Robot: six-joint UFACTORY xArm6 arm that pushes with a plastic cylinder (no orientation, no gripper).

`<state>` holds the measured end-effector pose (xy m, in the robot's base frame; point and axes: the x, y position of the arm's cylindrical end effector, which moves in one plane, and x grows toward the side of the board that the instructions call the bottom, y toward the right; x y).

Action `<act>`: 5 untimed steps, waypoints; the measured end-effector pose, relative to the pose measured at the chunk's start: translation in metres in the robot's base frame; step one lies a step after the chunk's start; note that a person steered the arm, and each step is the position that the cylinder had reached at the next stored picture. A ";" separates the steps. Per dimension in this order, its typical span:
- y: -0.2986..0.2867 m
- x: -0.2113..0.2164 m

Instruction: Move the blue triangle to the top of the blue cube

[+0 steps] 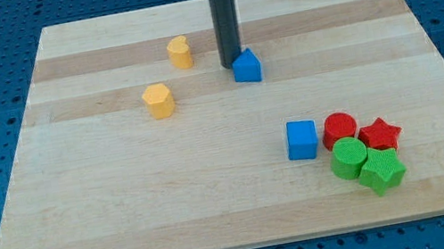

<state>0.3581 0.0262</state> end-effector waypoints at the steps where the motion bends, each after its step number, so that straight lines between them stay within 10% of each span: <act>1: 0.032 0.000; 5: 0.021 0.050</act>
<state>0.4078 0.0470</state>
